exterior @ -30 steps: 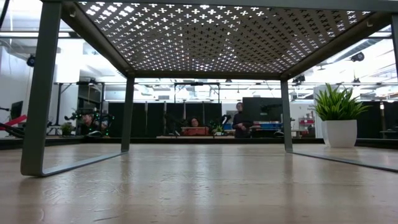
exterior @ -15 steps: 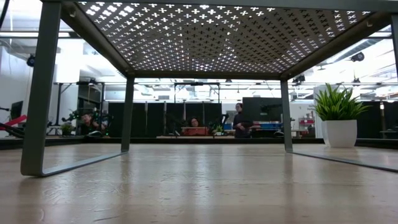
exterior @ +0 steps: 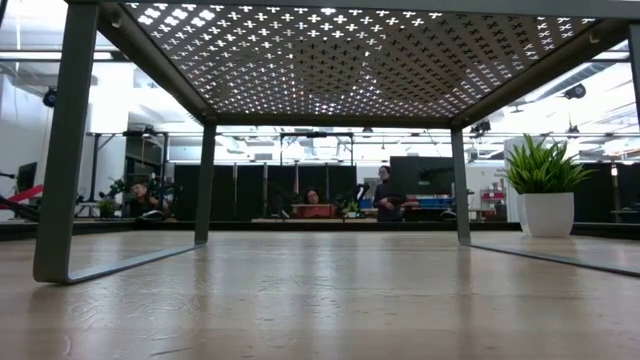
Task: Pick & Place Mini shaped plates
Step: Stack the drop shaped plate on top of the drop shaped plate on the shelf
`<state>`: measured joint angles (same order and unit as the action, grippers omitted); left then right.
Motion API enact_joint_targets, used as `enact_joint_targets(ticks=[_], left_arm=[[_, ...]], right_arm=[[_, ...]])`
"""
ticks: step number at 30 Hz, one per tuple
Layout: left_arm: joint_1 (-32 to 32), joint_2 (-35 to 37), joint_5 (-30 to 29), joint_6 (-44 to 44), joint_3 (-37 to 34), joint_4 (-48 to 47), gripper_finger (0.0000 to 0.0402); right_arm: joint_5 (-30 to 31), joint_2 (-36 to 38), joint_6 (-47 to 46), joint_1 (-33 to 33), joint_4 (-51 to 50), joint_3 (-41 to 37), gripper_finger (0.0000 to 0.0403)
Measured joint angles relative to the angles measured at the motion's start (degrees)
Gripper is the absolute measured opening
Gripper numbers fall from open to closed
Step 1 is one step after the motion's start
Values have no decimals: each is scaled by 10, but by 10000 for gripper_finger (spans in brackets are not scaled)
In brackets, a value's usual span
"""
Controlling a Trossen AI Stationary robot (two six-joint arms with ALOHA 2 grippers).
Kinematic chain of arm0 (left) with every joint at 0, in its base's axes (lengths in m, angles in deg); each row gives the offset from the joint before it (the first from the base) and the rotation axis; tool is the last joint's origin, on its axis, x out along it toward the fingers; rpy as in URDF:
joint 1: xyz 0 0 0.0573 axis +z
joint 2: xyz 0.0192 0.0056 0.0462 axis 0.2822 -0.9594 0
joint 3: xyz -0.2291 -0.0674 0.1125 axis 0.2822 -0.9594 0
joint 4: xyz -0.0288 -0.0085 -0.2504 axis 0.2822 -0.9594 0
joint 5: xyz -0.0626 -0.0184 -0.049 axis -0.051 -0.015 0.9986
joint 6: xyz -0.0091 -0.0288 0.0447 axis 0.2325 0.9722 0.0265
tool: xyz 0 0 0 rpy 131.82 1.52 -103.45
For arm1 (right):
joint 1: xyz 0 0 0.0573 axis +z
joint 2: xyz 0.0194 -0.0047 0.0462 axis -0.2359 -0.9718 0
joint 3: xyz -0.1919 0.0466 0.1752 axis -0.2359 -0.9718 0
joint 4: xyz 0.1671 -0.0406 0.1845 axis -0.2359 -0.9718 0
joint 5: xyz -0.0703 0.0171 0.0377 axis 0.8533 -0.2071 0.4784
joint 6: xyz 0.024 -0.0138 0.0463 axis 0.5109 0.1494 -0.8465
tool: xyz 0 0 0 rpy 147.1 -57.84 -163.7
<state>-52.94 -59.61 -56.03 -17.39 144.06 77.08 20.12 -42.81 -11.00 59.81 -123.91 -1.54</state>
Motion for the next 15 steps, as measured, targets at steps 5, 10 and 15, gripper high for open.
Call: enact_joint_targets(ticks=[5, 10, 15], left_arm=[[-53, 0, -14, 143, 0, -105, 103], [-107, 0, -19, 313, 0, -214, 103], [-146, -1, -81, 481, 0, -405, 103]], right_arm=[[0, 0, 0, 20, 4, 15, 82], [0, 0, -2, 23, 16, 16, 74], [0, 0, -12, 23, 17, 16, 68]])
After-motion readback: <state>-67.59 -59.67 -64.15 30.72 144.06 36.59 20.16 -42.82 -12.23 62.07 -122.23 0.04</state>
